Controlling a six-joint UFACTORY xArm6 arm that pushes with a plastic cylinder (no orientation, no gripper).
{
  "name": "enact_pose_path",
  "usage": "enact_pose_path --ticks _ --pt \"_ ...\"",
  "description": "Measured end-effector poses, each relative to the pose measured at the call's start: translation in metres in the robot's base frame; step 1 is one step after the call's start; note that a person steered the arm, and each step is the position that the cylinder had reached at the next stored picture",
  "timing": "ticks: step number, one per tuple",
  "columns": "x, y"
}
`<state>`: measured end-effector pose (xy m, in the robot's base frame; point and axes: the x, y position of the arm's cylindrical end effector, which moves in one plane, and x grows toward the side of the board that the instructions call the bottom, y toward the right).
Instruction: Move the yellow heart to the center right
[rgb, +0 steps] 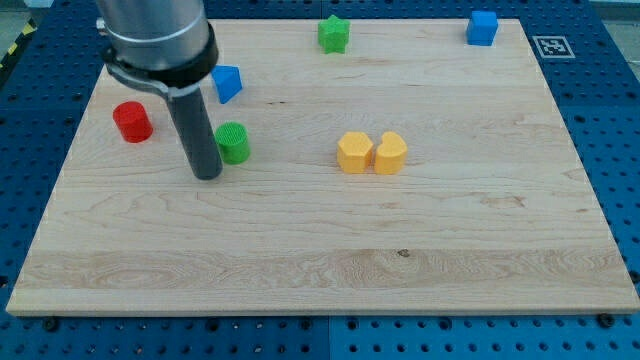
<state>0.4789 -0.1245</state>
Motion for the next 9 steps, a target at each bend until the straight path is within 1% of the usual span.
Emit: enact_pose_path --ticks 1,2,3,4,5,6,7,9 --pt "0.018 0.056" --pt "0.026 0.115" --pt "0.02 0.151" --pt "0.001 0.172" --pt "-0.006 0.197" --pt "-0.007 0.218" --pt "-0.03 0.211" --pt "-0.045 0.205"
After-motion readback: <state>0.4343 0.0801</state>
